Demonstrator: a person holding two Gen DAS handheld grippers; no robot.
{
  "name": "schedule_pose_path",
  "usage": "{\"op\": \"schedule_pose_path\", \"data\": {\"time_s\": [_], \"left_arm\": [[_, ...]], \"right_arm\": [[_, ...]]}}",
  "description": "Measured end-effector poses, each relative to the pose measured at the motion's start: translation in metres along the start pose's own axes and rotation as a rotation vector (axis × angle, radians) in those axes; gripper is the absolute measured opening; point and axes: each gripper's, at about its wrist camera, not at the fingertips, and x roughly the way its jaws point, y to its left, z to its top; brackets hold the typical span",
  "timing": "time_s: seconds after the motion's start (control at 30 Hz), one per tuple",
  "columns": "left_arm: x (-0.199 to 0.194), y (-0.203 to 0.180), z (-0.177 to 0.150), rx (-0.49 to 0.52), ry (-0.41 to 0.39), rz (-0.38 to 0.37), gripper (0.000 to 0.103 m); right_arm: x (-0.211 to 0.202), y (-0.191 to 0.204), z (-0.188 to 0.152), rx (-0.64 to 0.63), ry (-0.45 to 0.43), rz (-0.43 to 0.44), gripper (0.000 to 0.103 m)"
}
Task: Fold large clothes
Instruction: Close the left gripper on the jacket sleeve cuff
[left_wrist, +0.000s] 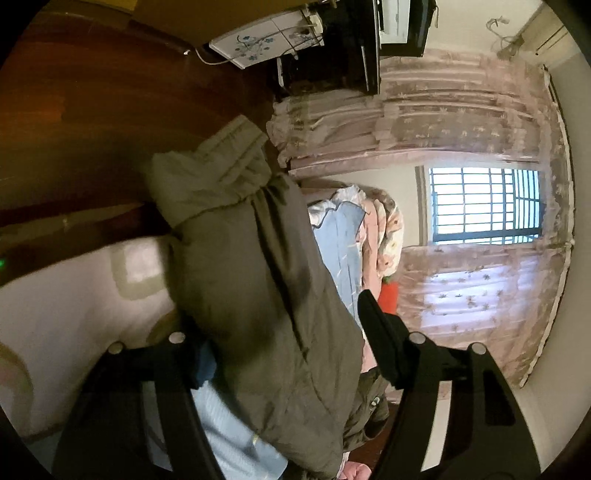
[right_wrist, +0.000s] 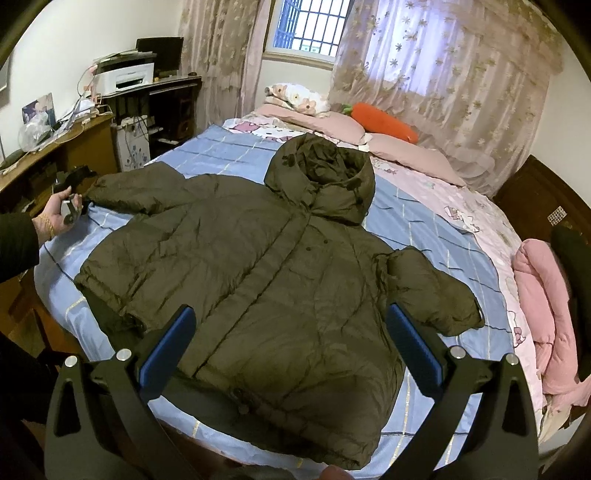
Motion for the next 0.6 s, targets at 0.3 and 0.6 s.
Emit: {"op": "schedule_pose_path", "data": {"time_s": [0.3, 0.6], "left_arm": [[0.017, 0.012, -0.001, -0.019, 0.016, 0.085, 0.015], [0.011, -0.012, -0.003, 0.086, -0.025, 0.025, 0.003]], "right_arm": [[0.003, 0.002, -0.001, -0.020, 0.007, -0.005, 0.102], [0.004, 0.001, -0.001, -0.022, 0.003, -0.005, 0.102]]}}
